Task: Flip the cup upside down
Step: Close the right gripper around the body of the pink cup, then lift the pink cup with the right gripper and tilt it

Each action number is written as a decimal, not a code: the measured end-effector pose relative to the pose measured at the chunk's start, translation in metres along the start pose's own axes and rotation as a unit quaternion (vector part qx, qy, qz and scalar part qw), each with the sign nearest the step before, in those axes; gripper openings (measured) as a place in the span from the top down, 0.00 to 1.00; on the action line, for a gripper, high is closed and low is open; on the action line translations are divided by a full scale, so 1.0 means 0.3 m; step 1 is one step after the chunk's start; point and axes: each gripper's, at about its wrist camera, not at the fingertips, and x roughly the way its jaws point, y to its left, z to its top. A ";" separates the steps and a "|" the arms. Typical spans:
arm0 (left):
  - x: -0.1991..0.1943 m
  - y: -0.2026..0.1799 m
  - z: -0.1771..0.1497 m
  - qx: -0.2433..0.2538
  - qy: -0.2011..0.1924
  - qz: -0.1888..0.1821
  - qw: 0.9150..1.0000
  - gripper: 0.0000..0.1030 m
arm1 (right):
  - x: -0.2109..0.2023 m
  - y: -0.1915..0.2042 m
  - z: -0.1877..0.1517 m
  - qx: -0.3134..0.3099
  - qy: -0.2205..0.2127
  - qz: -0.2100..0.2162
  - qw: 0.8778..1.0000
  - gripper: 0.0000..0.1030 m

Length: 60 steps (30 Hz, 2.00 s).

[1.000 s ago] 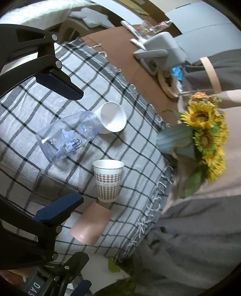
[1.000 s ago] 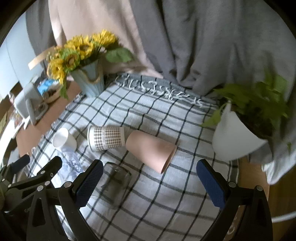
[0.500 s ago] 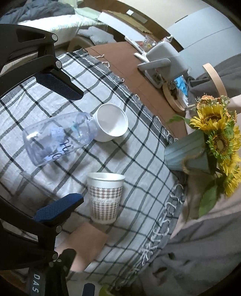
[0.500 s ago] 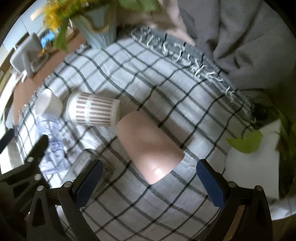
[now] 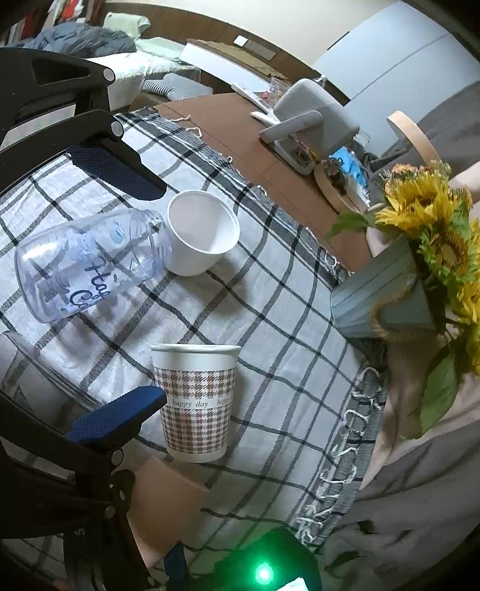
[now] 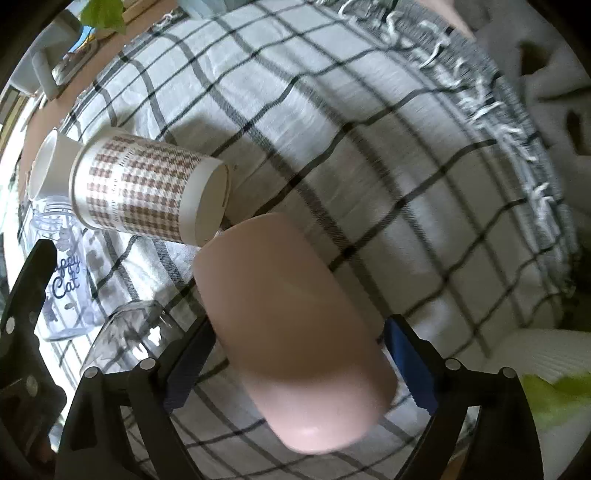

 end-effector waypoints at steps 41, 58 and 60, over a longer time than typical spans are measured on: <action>-0.186 0.362 -0.175 0.175 -0.088 -0.206 0.959 0.00 | -0.311 0.344 -0.527 0.365 -0.187 -0.022 0.912 0.24; 0.002 0.485 -0.304 0.240 -0.029 -0.196 0.950 0.01 | -0.029 0.555 -0.633 0.497 -0.150 0.051 0.853 0.25; 0.022 0.482 -0.318 0.251 -0.021 -0.198 0.948 0.00 | -0.011 0.566 -0.639 0.506 -0.148 0.050 0.849 0.25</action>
